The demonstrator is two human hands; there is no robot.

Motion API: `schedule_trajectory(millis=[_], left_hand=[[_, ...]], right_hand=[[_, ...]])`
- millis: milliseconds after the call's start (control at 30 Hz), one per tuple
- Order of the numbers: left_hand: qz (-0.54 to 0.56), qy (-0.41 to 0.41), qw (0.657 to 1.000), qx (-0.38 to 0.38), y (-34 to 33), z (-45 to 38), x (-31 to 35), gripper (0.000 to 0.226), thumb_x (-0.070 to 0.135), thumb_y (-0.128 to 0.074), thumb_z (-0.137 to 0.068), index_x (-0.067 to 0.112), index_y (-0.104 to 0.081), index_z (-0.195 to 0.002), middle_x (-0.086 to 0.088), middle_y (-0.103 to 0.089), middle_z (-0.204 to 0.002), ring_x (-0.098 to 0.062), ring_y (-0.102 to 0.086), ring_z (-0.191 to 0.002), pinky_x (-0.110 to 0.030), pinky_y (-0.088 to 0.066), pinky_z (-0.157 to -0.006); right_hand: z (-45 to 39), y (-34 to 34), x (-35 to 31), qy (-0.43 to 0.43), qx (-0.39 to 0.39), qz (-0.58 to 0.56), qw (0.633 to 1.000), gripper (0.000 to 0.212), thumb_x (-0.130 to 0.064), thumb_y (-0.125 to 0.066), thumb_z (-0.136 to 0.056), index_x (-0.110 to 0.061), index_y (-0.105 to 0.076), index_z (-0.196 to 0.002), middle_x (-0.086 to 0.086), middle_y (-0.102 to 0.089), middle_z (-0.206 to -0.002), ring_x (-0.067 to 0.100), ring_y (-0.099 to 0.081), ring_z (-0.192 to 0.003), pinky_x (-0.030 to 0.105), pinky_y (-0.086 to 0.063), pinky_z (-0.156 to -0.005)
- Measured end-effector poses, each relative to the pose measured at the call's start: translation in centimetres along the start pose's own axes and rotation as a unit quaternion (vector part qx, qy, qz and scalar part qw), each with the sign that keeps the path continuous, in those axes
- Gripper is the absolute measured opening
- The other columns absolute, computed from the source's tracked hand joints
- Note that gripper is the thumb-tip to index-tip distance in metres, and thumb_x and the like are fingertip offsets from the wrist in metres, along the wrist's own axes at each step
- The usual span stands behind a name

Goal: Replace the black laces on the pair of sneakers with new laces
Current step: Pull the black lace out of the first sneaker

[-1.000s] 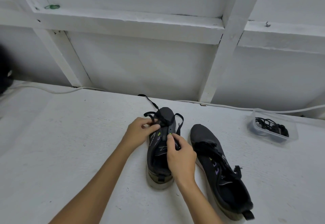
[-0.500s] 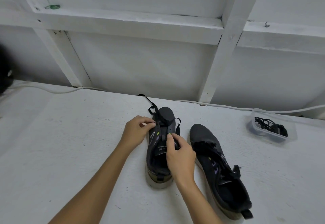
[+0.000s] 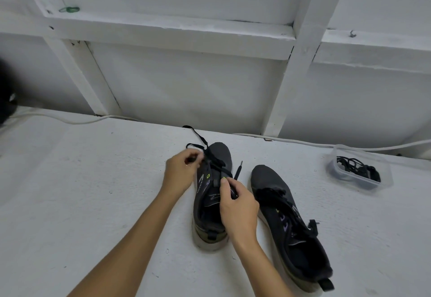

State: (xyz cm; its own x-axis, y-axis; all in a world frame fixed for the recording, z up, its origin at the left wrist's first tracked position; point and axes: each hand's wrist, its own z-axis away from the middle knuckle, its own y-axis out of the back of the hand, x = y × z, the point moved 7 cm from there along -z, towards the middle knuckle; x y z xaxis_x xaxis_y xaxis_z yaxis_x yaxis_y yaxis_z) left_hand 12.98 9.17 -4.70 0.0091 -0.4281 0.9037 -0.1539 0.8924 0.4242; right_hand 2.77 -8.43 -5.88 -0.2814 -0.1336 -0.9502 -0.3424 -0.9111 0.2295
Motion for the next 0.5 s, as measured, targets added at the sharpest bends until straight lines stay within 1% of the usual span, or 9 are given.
schedule_trajectory(millis=[67, 100, 133, 167, 233, 267, 300, 400, 500], left_hand=[[0.122, 0.097, 0.977, 0.147, 2.3, -0.1, -1.3, 0.009, 0.023, -0.059, -0.099, 0.02, -0.066, -0.095, 0.007, -0.07, -0.083, 0.003, -0.067, -0.073, -0.025, -0.053, -0.074], [0.147, 0.132, 0.962, 0.19, 3.1, 0.1, -1.9, 0.01, 0.025, -0.056, -0.1, 0.02, -0.064, -0.097, 0.007, -0.07, -0.085, -0.004, -0.069, -0.079, -0.028, -0.053, -0.074], [0.13, 0.141, 0.965, 0.18, 3.2, 0.0, -2.1, 0.011, 0.028, -0.054, -0.1, 0.021, -0.063, -0.099, 0.007, -0.07, -0.087, -0.011, -0.07, -0.086, -0.027, -0.052, -0.073], [0.092, 0.128, 0.98, 0.119, 2.7, -0.4, -2.0, 0.011, 0.03, -0.056, -0.1, 0.023, -0.064, -0.1, 0.008, -0.07, -0.09, -0.015, -0.069, -0.09, -0.026, -0.049, -0.073], [0.009, 0.093, 0.993, -0.066, 0.2, -0.3, -1.5, 0.012, 0.036, -0.065, -0.094, 0.031, -0.068, -0.105, 0.012, -0.068, -0.1, -0.012, -0.065, -0.093, -0.022, -0.047, -0.077], [-0.022, 0.073, 0.989, -0.125, -0.8, 0.1, -1.3, 0.016, 0.038, -0.07, -0.09, 0.035, -0.069, -0.106, 0.015, -0.065, -0.104, -0.008, -0.064, -0.093, -0.018, -0.045, -0.078], [-0.046, 0.049, 0.987, -0.144, -1.3, 0.3, -1.0, 0.017, 0.037, -0.073, -0.088, 0.035, -0.071, -0.105, 0.016, -0.063, -0.105, -0.006, -0.062, -0.09, -0.013, -0.043, -0.077], [-0.091, -0.012, 0.992, -0.092, -1.2, -0.1, 0.0, 0.006, 0.026, -0.073, -0.089, 0.022, -0.071, -0.092, 0.01, -0.066, -0.093, -0.006, -0.06, -0.082, -0.004, -0.039, -0.069], [-0.064, 0.002, 0.998, -0.008, 0.6, -0.8, 0.1, 0.007, 0.021, -0.064, -0.096, 0.015, -0.067, -0.095, 0.002, -0.068, -0.089, -0.012, -0.061, -0.082, -0.013, -0.039, -0.067]], right_hand=[[0.0, 0.0, 0.1, -0.001, -0.003, 0.0, 1.0, 0.024, -0.037, -0.061, -0.097, -0.026, -0.074, -0.115, -0.027, -0.068, -0.082, -0.019, -0.06, -0.086, 0.001, -0.043, -0.068], [0.0, -0.1, 0.2, -0.001, -0.003, 0.002, 1.0, 0.025, -0.038, -0.061, -0.097, -0.026, -0.074, -0.115, -0.028, -0.068, -0.083, -0.019, -0.06, -0.087, 0.002, -0.043, -0.07], [0.0, -0.1, 0.2, -0.001, -0.002, 0.003, 1.0, 0.025, -0.038, -0.062, -0.097, -0.025, -0.074, -0.116, -0.028, -0.068, -0.084, -0.018, -0.06, -0.088, 0.003, -0.043, -0.071], [0.0, -0.1, 0.2, -0.001, -0.002, 0.002, 1.0, 0.026, -0.038, -0.062, -0.097, -0.025, -0.074, -0.116, -0.028, -0.068, -0.084, -0.018, -0.06, -0.088, 0.004, -0.044, -0.073], [0.0, 0.0, 0.2, -0.002, -0.001, 0.0, 1.0, 0.026, -0.038, -0.062, -0.097, -0.025, -0.074, -0.116, -0.028, -0.067, -0.084, -0.019, -0.06, -0.087, 0.004, -0.044, -0.072], [0.0, 0.0, 0.2, 0.0, 0.0, 0.003, 1.0, 0.026, -0.037, -0.062, -0.097, -0.025, -0.074, -0.116, -0.028, -0.066, -0.083, -0.02, -0.059, -0.087, 0.003, -0.043, -0.071], [0.0, 0.0, 0.1, 0.002, 0.0, 0.006, 1.0, 0.025, -0.037, -0.062, -0.097, -0.025, -0.074, -0.116, -0.029, -0.065, -0.082, -0.022, -0.058, -0.086, 0.002, -0.042, -0.069], [-0.1, 0.0, 0.0, 0.003, 0.0, 0.006, 1.0, 0.024, -0.036, -0.062, -0.098, -0.025, -0.074, -0.115, -0.029, -0.064, -0.079, -0.023, -0.057, -0.085, 0.001, -0.042, -0.067], [0.0, 0.0, 0.0, 0.005, -0.001, 0.005, 1.0, 0.024, -0.037, -0.062, -0.098, -0.026, -0.075, -0.114, -0.029, -0.066, -0.079, -0.015, -0.062, -0.085, 0.004, -0.045, -0.069]])
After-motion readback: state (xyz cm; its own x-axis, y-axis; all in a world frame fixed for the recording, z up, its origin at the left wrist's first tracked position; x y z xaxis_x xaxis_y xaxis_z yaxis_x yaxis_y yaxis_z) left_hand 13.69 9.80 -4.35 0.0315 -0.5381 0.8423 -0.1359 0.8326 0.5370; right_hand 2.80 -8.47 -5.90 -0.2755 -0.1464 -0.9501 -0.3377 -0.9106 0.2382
